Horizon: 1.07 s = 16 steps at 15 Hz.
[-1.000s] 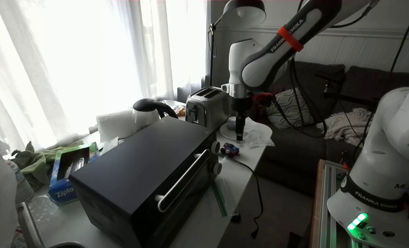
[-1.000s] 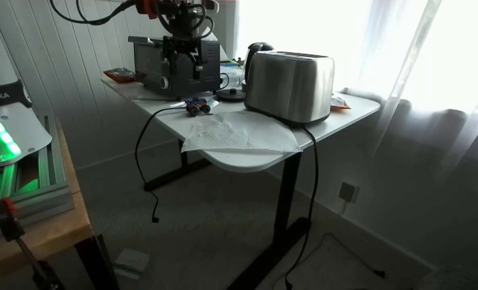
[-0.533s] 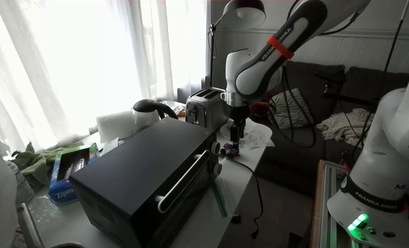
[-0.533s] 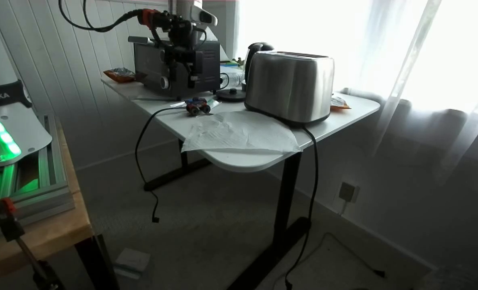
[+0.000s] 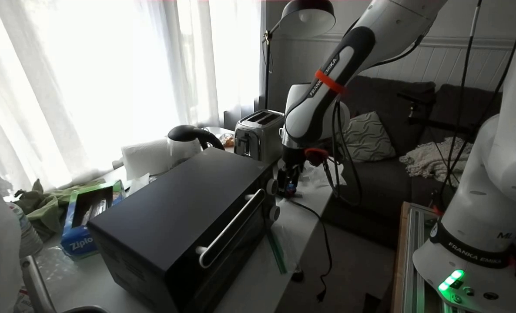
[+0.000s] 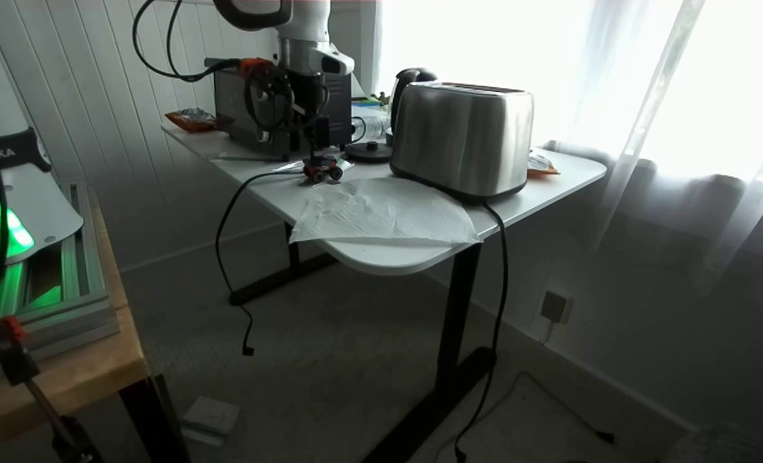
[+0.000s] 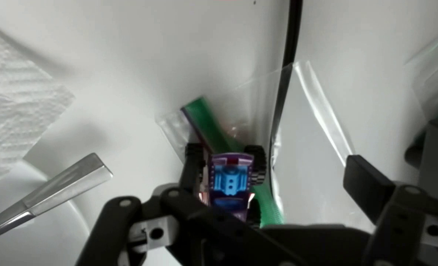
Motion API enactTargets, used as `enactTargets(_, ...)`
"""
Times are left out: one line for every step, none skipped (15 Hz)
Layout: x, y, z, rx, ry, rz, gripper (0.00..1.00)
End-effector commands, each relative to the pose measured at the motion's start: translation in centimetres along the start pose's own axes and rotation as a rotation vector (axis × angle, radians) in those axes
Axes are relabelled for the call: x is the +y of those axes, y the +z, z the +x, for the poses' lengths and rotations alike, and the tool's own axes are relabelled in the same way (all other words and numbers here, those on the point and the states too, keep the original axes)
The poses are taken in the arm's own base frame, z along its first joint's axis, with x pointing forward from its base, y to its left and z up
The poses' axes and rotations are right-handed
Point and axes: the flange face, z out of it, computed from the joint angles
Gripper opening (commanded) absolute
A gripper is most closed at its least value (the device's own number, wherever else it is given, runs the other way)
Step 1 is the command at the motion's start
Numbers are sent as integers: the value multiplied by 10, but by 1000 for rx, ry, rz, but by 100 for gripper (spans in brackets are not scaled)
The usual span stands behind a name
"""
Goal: Pick up the toy monster truck and place it upside down on the black oven
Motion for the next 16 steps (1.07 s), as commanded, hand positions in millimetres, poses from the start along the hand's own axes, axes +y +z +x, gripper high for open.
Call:
enactTargets(7, 10, 5, 72, 21, -12, 100)
enactTargets(7, 12, 6, 80, 26, -14, 100)
enactTargets(8, 14, 8, 89, 22, -18, 100)
enactTargets(8, 17, 9, 93, 18, -23, 88)
enactTargets(7, 18, 10, 100, 18, -21, 74)
enactTargets(7, 19, 11, 109, 14, -27, 68)
enactTargets(9, 19, 11, 118, 16, -33, 59)
enactTargets(10, 18, 12, 130, 15, -35, 53)
enactTargets(12, 15, 12, 142, 18, -41, 46)
enactTargets(16, 10, 11, 154, 18, -49, 38)
enactTargets(19, 5, 11, 166, 12, -56, 32)
enactTargets(23, -2, 9, 179, 8, -73, 31)
enactTargets(26, -13, 6, 190, -11, -87, 31)
enactTargets(29, -22, 5, 197, -25, -100, 28)
enactTargets(31, -36, 2, 205, -55, -112, 28)
enactTargets(32, -50, -1, 216, -88, -129, 28)
